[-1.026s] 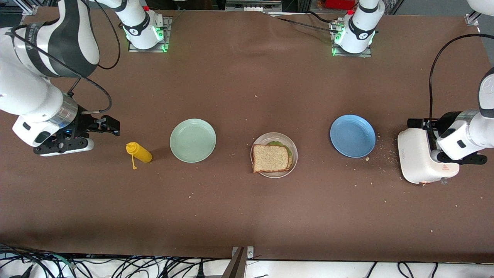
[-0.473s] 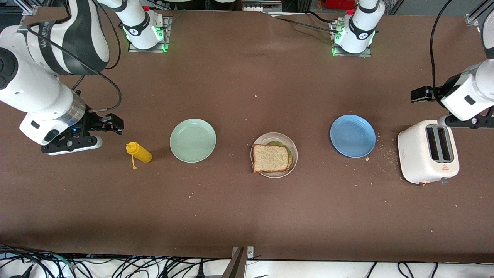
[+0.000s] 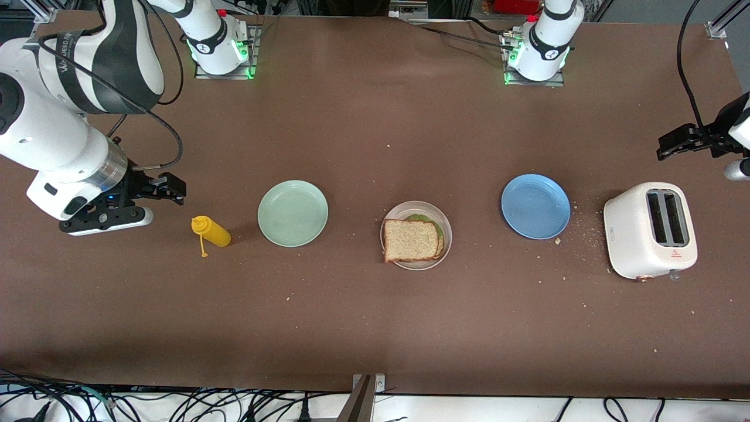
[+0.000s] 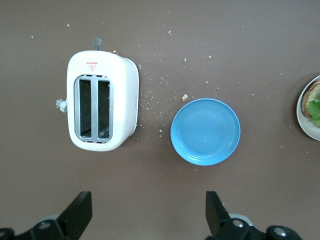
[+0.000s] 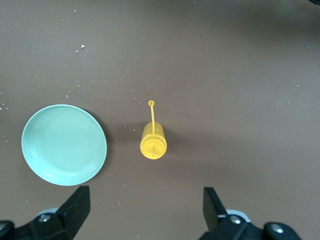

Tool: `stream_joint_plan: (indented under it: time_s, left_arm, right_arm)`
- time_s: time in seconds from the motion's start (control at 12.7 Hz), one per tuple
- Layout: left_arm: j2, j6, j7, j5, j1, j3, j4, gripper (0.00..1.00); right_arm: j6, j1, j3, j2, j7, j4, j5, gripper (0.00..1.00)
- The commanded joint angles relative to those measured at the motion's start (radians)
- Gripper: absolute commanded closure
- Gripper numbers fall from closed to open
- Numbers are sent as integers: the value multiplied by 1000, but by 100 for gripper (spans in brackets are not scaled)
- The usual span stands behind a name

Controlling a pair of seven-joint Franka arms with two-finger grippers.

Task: Make sandwich in beige plate with both arms

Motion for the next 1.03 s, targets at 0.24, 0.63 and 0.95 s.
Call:
stream_joint_plan:
  time_s: [0.24,0.63,0.95]
  left_arm:
    - [-95,52,-40,-9,-52,17,-109,0]
    - [-140,77,-67,-67,-84,60,-162,0]
    - [-55,44,-64,-70,-67,59,-86,0]
  right_arm:
    - [-3,-5,2,-27,0,-12,-14,0]
    - [-3,-309,337,-38,8,-10,-42,0]
    - [-15,-552,610,-67,107,-13,-150,0]
